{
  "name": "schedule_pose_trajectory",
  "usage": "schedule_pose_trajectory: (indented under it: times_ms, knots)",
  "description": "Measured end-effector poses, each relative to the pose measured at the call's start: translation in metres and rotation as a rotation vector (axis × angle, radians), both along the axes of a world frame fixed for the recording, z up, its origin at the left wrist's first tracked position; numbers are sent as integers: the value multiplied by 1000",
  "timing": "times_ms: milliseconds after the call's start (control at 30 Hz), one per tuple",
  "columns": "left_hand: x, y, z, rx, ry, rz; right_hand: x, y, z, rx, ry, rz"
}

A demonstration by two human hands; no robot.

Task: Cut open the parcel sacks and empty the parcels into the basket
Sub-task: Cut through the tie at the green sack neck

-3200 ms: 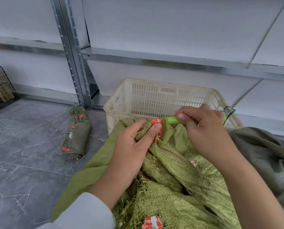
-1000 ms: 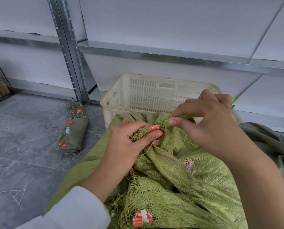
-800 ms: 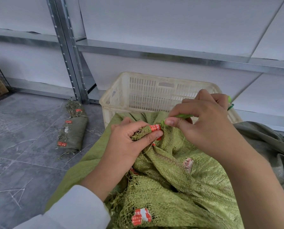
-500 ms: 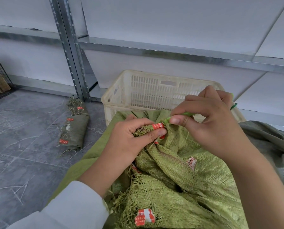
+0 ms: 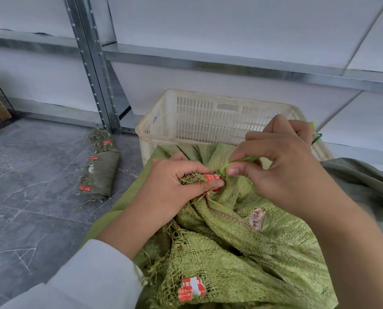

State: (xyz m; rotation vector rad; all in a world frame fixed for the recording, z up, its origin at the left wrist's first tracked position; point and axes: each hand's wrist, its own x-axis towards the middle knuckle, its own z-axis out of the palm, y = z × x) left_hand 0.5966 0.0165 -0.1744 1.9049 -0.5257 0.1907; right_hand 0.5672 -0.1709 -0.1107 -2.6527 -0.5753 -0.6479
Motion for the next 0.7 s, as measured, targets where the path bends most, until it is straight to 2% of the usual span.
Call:
schedule_pose_trajectory:
  times_ms: [267,367,467,567,700]
  knots:
    - [-5,-4,4,-24,36,8,2,4,-12,290,26,-60]
    - [-9,-4,3,-158,19,53,1,11,-7,456,58,-44]
    - [-13,-6,0,-293,85,89,-4,9,5,622,81,80]
    - [-15,-7,0,-339,106,131,-6,3,9,536,42,1]
    - [-15,-7,3,-248,27,165,-6,2,7,364,-53,-66]
